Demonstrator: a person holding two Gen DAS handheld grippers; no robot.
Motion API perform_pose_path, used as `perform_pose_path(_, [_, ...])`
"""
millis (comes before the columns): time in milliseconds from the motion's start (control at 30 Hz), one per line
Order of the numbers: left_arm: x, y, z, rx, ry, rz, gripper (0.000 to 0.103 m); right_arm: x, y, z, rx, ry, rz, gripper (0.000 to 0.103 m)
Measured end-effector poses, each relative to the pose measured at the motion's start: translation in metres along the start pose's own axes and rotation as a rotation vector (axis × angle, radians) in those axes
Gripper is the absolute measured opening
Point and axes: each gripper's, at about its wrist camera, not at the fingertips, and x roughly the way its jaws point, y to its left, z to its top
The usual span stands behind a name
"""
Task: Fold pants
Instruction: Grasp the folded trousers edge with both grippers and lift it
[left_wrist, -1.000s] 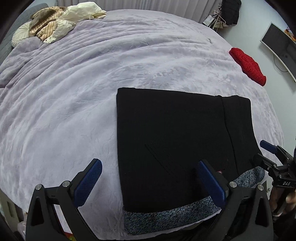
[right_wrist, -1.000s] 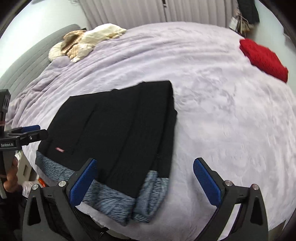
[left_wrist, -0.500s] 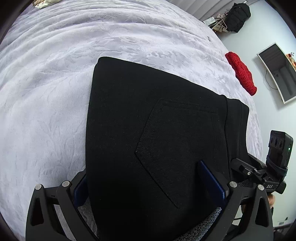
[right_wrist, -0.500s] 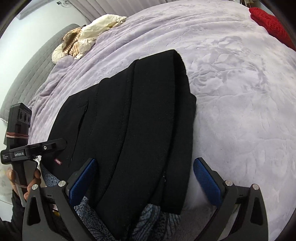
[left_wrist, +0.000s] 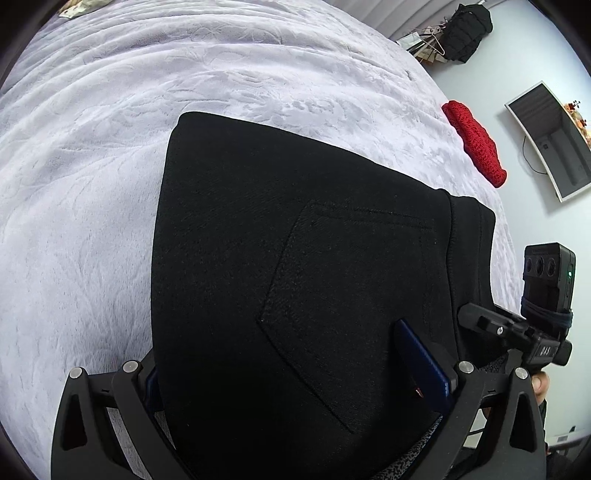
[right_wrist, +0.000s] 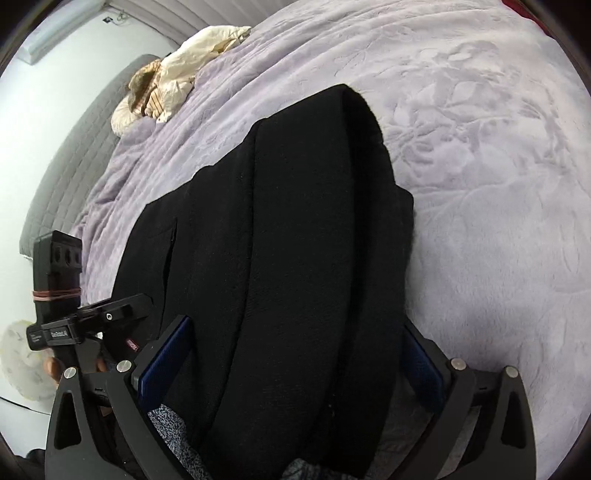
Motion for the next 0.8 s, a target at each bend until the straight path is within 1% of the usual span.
perform_pose_path(100, [-0.002,-0.003,-0.002,0.001,-0.014,0.016,0.103,0.001,0.016,-0.008,-0.056,-0.009,-0.041,0.103])
perform_pose_path(167, [-0.003,-0.005,-0.004,0.012,-0.024,0.025,0.103,-0.001,0.019,-0.012,-0.071,-0.033,-0.070,0.103])
perform_pose_path(267, [-0.005,0.001,-0.010,0.004,-0.078,0.006,0.103,-0.002,0.008,-0.017,-0.022,-0.047,-0.048,0.103])
perform_pose_path(333, [-0.007,0.002,-0.013,0.009,-0.100,0.004,0.103,-0.003,0.007,-0.017,-0.028,-0.044,-0.059,0.103])
perform_pose_path(467, [-0.008,0.007,-0.011,-0.024,-0.079,-0.008,0.103,-0.005,0.011,-0.016,-0.027,-0.042,-0.082,0.103])
perform_pose_path(567, [-0.006,0.007,-0.009,-0.015,-0.064,-0.006,0.103,-0.004,0.007,-0.018,-0.018,-0.058,-0.060,0.103])
perform_pose_path(667, [-0.005,0.007,-0.002,-0.022,-0.027,-0.011,0.103,-0.002,0.009,-0.019,-0.021,-0.079,-0.067,0.103])
perform_pose_path(700, [-0.007,0.004,-0.002,-0.017,-0.025,-0.007,0.099,-0.004,0.010,-0.020,-0.015,-0.077,-0.061,0.102])
perform_pose_path(733, [-0.010,0.000,-0.001,-0.002,-0.026,-0.002,0.091,-0.005,0.013,-0.020,-0.030,-0.075,-0.058,0.099])
perform_pose_path(767, [-0.013,-0.004,-0.002,0.013,-0.029,0.005,0.088,-0.008,0.017,-0.020,-0.057,-0.084,-0.056,0.086])
perform_pose_path(800, [-0.017,-0.008,-0.002,0.026,-0.032,0.012,0.080,-0.013,0.022,-0.020,-0.085,-0.089,-0.057,0.075])
